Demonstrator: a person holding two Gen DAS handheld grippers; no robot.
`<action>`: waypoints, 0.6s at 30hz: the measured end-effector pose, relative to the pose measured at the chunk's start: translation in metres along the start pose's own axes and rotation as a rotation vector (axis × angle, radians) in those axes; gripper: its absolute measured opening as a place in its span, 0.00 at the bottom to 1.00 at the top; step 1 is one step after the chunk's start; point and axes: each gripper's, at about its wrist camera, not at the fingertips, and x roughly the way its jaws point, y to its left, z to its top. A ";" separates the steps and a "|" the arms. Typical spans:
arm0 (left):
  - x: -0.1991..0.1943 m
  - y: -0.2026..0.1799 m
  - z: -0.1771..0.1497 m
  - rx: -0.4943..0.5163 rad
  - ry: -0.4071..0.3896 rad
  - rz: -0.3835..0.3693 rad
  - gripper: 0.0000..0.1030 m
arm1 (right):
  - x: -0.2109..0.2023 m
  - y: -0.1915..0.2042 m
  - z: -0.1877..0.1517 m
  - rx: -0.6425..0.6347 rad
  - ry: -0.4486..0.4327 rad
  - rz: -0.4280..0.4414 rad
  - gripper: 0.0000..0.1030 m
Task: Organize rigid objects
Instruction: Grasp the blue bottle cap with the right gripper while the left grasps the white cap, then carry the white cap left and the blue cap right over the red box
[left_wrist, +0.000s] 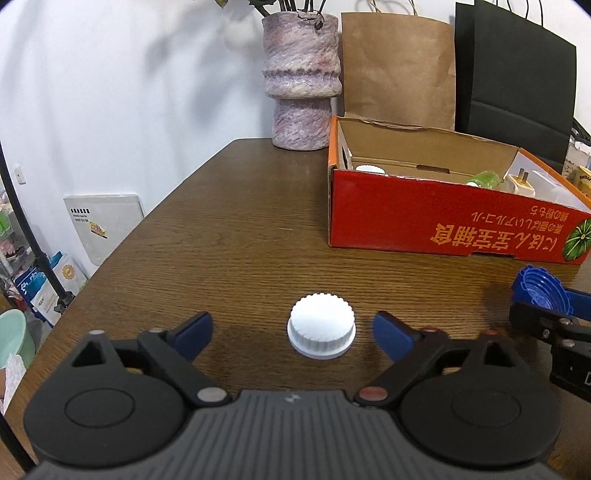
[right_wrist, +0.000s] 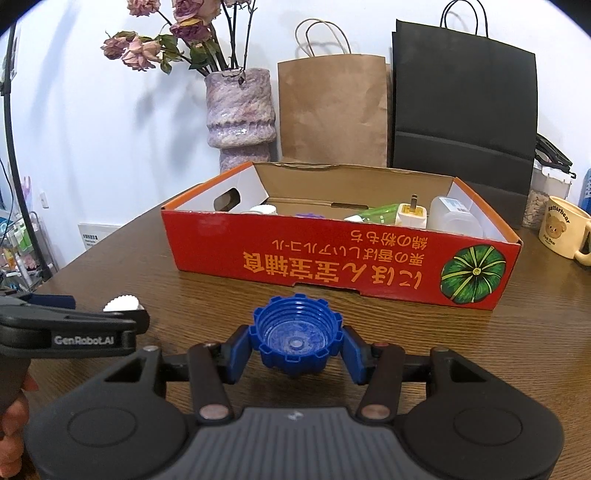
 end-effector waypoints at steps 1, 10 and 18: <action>0.000 0.000 0.000 -0.003 0.002 -0.002 0.74 | -0.001 0.000 0.000 0.000 -0.001 0.001 0.50; -0.007 -0.002 0.001 -0.011 -0.025 -0.056 0.40 | -0.003 0.001 0.000 0.002 -0.012 0.002 0.50; -0.012 -0.006 0.002 -0.018 -0.054 -0.054 0.40 | -0.007 -0.002 0.003 0.011 -0.038 0.007 0.50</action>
